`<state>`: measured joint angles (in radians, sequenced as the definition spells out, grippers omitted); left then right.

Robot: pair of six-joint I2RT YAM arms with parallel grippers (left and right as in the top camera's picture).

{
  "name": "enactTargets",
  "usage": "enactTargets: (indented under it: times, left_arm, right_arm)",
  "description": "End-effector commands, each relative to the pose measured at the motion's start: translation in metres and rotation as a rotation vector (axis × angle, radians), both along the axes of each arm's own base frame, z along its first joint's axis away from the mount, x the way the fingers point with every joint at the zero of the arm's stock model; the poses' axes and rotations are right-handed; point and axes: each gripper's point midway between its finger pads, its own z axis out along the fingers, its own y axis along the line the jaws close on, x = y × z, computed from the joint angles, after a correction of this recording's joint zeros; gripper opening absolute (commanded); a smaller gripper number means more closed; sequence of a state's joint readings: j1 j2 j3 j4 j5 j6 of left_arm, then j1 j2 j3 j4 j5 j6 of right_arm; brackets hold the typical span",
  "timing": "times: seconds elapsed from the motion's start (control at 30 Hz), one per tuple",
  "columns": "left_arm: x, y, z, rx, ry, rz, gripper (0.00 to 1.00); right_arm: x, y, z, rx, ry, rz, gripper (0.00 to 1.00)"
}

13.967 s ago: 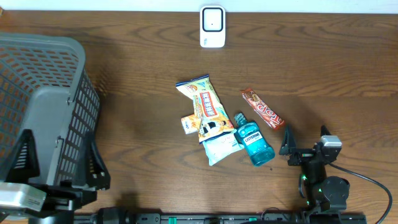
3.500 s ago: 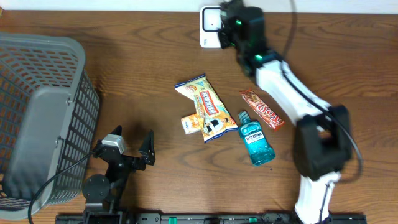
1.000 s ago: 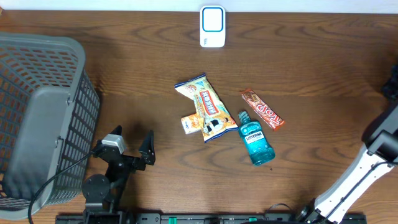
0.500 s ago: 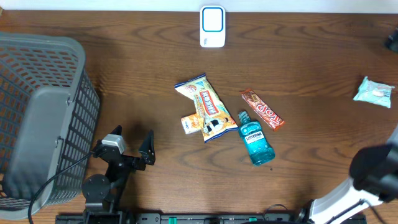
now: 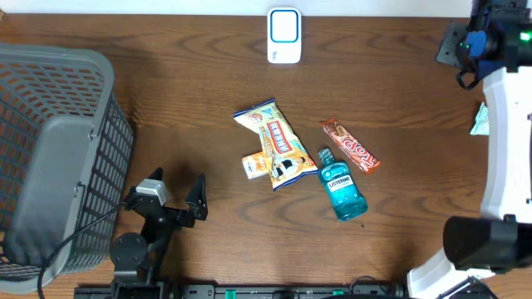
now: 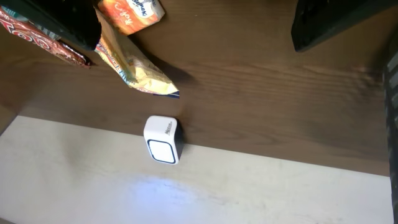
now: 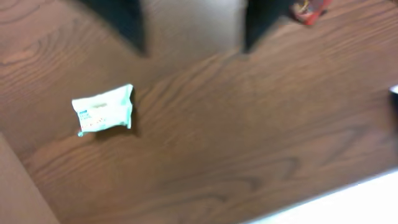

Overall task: Scan the item barcode
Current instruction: 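Move the wipes pack to the right table edge and release it, then move the right gripper back toward the red TOP snack bar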

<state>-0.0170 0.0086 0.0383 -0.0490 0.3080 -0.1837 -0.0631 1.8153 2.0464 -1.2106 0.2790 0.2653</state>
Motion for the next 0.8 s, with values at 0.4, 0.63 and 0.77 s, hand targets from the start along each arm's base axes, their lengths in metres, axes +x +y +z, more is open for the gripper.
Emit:
enactTargets:
  times: [0.4, 0.63, 0.77]
  left_arm:
    - [-0.001, -0.002, -0.015, -0.001, 0.047, -0.008, 0.98]
    - [-0.001, -0.002, -0.015, -0.001, 0.047, -0.008, 0.98]
    - [-0.001, -0.002, -0.015, -0.001, 0.047, -0.009, 0.98]
  right_arm:
    - [-0.010, -0.119, -0.236, -0.119, 0.511, -0.245, 0.01]
    - [-0.040, -0.173, -0.264, -0.170, 0.596, -0.370, 0.01]
    - [-0.052, -0.205, -0.263, -0.163, 0.572, -0.449, 0.01]
